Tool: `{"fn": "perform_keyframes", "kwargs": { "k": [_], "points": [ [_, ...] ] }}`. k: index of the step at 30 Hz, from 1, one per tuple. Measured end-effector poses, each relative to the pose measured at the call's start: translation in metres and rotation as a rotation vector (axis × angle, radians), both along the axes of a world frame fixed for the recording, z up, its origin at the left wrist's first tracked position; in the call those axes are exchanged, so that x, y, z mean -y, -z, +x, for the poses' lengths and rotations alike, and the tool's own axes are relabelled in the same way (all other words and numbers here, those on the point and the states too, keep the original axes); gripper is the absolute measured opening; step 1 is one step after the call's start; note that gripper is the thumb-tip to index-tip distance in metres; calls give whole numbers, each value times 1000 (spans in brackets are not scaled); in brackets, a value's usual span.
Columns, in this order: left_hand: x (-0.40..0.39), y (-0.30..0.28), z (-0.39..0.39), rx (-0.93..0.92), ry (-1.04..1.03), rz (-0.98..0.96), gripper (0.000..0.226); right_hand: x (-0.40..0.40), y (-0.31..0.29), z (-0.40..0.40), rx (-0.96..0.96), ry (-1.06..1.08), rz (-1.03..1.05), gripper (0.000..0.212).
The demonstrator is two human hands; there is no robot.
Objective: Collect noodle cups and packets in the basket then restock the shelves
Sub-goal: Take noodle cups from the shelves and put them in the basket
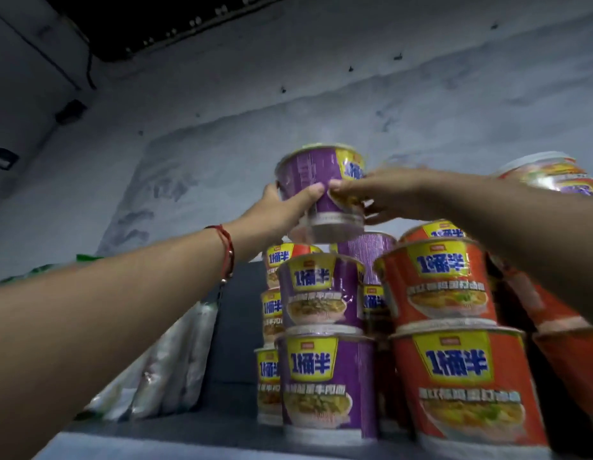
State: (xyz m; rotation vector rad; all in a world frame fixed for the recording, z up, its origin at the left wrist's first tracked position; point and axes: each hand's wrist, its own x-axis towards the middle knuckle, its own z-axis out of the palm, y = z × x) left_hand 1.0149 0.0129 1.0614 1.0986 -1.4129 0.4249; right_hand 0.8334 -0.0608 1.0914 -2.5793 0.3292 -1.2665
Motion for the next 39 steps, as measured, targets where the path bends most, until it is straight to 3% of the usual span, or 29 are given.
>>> {"fn": "perform_keyframes", "kwargs": {
  "k": [2,6,12,15,17,19,21,24,28,32,39],
  "points": [
    [15,-5,14,-19,-8,100,74,9,-7,15,-75,170,2,81],
    [42,2,42,-94,11,239,66,20,0,46,-203,495,-5,70],
    [65,11,60,-102,106,242,88,22,15,66,-98,729,-92,73],
    [66,15,59,-99,139,228,102,14,23,68,-88,851,-200,65],
    [55,21,57,-3,21,167,101,1,30,65,-78,921,-295,61],
    [35,32,50,112,-149,-20,90,-15,41,53,-30,936,-383,61],
    [11,54,36,206,-135,-236,72,-36,60,33,38,907,-473,54],
    [-20,107,2,379,47,-298,56,-70,108,-15,83,908,-543,42],
    [-26,195,-63,646,242,-149,56,-92,196,-95,28,985,-500,40],
    [-9,286,-149,809,406,125,58,-107,311,-190,-76,1143,-259,55],
    [17,468,-331,831,654,571,49,-167,524,-366,-27,1340,291,26]
  ]
}}
